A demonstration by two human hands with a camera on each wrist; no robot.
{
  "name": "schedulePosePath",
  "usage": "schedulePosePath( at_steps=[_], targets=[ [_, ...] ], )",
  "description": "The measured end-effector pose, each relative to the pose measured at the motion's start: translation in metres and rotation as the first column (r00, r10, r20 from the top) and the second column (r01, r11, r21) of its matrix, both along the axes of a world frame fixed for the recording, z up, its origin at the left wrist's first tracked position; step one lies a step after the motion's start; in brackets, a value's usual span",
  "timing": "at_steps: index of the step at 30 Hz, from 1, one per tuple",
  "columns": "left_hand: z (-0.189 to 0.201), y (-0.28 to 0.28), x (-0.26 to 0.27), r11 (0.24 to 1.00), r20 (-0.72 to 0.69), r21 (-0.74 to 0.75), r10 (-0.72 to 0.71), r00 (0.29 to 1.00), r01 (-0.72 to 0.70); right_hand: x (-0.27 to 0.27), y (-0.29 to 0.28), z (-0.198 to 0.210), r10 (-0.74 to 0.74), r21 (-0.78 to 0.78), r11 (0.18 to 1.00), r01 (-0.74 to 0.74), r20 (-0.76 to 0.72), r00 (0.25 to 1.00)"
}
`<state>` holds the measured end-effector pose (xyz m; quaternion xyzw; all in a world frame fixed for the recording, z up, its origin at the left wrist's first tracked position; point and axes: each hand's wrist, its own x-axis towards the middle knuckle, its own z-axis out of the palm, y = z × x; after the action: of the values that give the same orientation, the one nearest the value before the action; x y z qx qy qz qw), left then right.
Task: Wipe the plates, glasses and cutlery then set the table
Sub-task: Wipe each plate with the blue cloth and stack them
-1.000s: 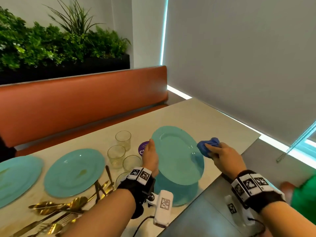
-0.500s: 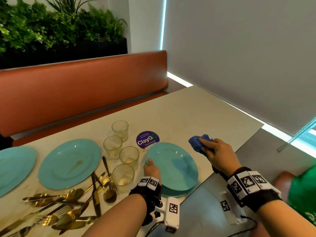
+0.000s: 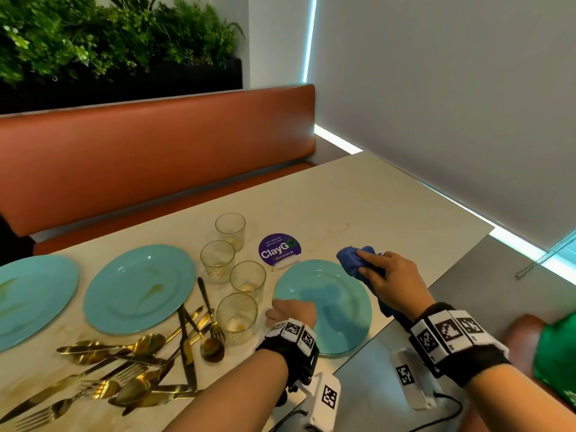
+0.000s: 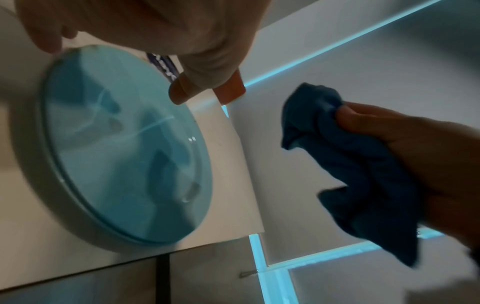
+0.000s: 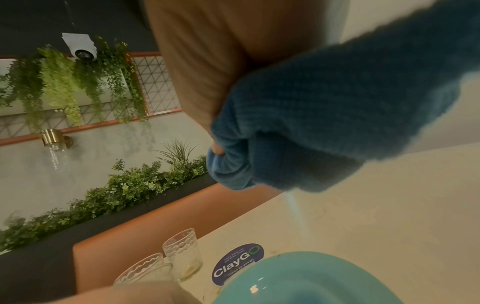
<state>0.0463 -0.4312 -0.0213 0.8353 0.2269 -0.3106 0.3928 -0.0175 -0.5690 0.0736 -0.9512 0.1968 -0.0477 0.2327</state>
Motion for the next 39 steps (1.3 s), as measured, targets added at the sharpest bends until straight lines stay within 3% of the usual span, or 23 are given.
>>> schedulePosePath(
  at_steps=[3,7,10,13,16,19,22,25,31,33,35,39],
  targets=[
    [0.017,-0.007,-0.001,0.993,0.083,-0.046,-0.109,0.991,0.113,0.008,0.011,0.007,0.004,0.001,1.0,-0.004,0.023,1.0],
    [0.065,0.0,0.012,0.928,0.305,-0.283,-0.151,0.94,0.241,0.03,0.034,0.029,-0.002,0.005,1.0,0.002,0.115,0.993],
    [0.114,0.043,0.043,0.886,0.491,-0.4,-0.009,0.871,0.235,0.052,0.06,0.05,-0.012,0.032,0.999,0.006,0.171,0.985],
    [0.139,0.113,0.089,0.877,0.56,-0.468,0.199,0.804,0.108,0.075,0.095,0.066,0.016,0.049,0.998,-0.026,0.197,0.98],
    [0.123,0.196,0.13,0.921,0.511,-0.384,0.277,0.813,-0.072,0.094,0.139,0.07,0.07,0.051,0.995,-0.082,0.205,0.976],
    [0.083,0.268,0.158,0.972,0.396,-0.182,0.213,0.893,-0.151,0.107,0.182,0.064,0.147,0.033,0.987,-0.155,0.16,0.976],
    [0.051,0.315,0.161,0.994,0.276,0.102,-0.002,0.961,-0.027,0.112,0.216,0.057,0.216,0.026,0.975,-0.22,0.12,0.969],
    [0.021,0.346,0.161,0.96,0.176,0.23,-0.201,0.964,0.158,0.114,0.239,0.049,0.209,0.002,0.978,-0.209,0.056,0.976],
    [-0.024,0.368,0.16,0.932,0.136,0.221,-0.322,0.937,0.289,0.106,0.26,0.044,0.111,0.005,0.994,-0.111,0.004,0.994],
    [-0.029,0.37,0.159,0.97,0.162,0.127,-0.226,0.961,0.207,0.103,0.264,0.044,0.08,0.003,0.997,-0.08,-0.028,0.996],
    [-0.034,0.372,0.164,0.99,0.1,0.055,-0.131,0.986,0.126,0.1,0.268,0.044,0.045,0.014,0.999,-0.044,-0.055,0.998],
    [-0.015,0.371,0.171,0.992,0.102,-0.104,-0.063,0.993,0.074,0.097,0.275,0.043,0.019,0.037,0.999,-0.016,-0.068,0.997]
  ],
)
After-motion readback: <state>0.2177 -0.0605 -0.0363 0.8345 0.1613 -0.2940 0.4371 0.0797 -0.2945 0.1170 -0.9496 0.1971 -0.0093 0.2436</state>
